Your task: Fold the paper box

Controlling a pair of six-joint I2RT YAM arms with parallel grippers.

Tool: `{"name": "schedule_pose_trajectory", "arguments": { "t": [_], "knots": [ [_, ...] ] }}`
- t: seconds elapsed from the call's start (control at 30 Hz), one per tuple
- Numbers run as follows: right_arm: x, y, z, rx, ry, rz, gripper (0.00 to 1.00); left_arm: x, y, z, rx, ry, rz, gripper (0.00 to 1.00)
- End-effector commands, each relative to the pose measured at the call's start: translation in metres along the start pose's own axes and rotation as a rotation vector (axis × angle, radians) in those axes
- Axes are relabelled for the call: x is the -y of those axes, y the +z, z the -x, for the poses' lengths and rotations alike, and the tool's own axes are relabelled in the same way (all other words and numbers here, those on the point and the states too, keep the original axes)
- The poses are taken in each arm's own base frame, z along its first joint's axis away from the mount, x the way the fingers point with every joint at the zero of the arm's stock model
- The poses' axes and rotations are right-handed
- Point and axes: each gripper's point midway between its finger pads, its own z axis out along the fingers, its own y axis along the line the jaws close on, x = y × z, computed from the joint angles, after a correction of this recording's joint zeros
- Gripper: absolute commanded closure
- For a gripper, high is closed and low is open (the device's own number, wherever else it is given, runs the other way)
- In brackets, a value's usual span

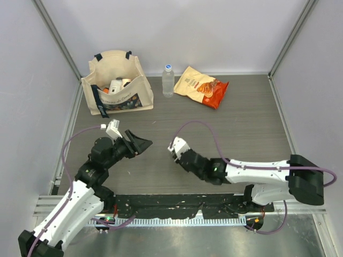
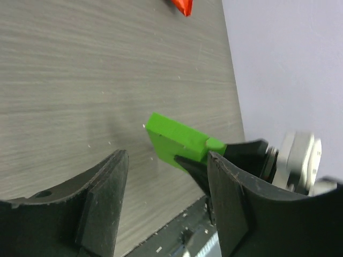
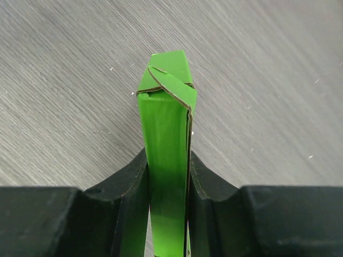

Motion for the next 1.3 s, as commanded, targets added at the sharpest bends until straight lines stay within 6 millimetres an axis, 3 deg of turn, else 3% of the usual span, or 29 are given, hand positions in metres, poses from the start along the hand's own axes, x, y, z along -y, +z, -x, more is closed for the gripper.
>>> {"name": "schedule_pose_trajectory", "arguments": {
  "t": [0.0, 0.03, 0.2, 0.23, 0.3, 0.33, 0.37, 0.47, 0.63, 0.73, 0.93, 1.07, 1.27],
  "knots": [
    [0.002, -0.012, 0.007, -0.109, 0.313, 0.235, 0.89, -0.021, 0.001, 0.01, 0.069, 0.121, 0.07, 0.39],
    [-0.007, -0.017, 0.005, -0.147, 0.343, 0.326, 0.89, -0.017, 0.003, 0.004, 0.035, 0.137, 0.037, 0.4],
    [-0.004, -0.016, -0.013, -0.401, 0.384, 0.379, 0.88, 0.002, 0.027, -0.008, -0.028, 0.216, -0.076, 0.46],
    [-0.007, -0.016, -0.01, -0.409, 0.387, 0.398, 0.88, 0.001, 0.035, -0.02, -0.068, 0.254, -0.074, 0.47],
    [-0.009, -0.013, -0.014, -0.437, 0.383, 0.397, 0.88, 0.011, 0.044, -0.016, -0.021, 0.311, -0.078, 0.51],
    [-0.008, -0.01, -0.016, -0.449, 0.381, 0.39, 0.87, 0.014, 0.05, -0.03, -0.048, 0.348, -0.084, 0.53],
    [-0.008, -0.008, -0.016, -0.449, 0.375, 0.386, 0.87, 0.018, 0.056, -0.022, 0.021, 0.398, -0.085, 0.53],
    [-0.005, -0.002, -0.015, -0.454, 0.356, 0.373, 0.87, 0.028, 0.067, -0.034, 0.08, 0.458, -0.161, 0.53],
    [0.002, 0.004, -0.017, -0.468, 0.287, 0.345, 0.89, 0.026, 0.074, -0.039, 0.113, 0.431, -0.202, 0.56],
    [-0.003, 0.005, -0.02, -0.463, 0.265, 0.382, 0.89, 0.025, 0.077, -0.043, 0.087, 0.498, -0.204, 0.57],
    [-0.015, 0.008, -0.025, -0.453, 0.267, 0.44, 0.9, 0.033, 0.076, -0.052, 0.066, 0.647, -0.3, 0.5],
    [-0.019, 0.009, -0.026, -0.455, 0.275, 0.456, 0.91, 0.036, 0.077, -0.059, 0.039, 0.695, -0.335, 0.57],
    [-0.022, 0.008, -0.023, -0.439, 0.284, 0.476, 0.92, 0.035, 0.083, -0.062, 0.025, 0.754, -0.348, 0.57]
  ]
}}
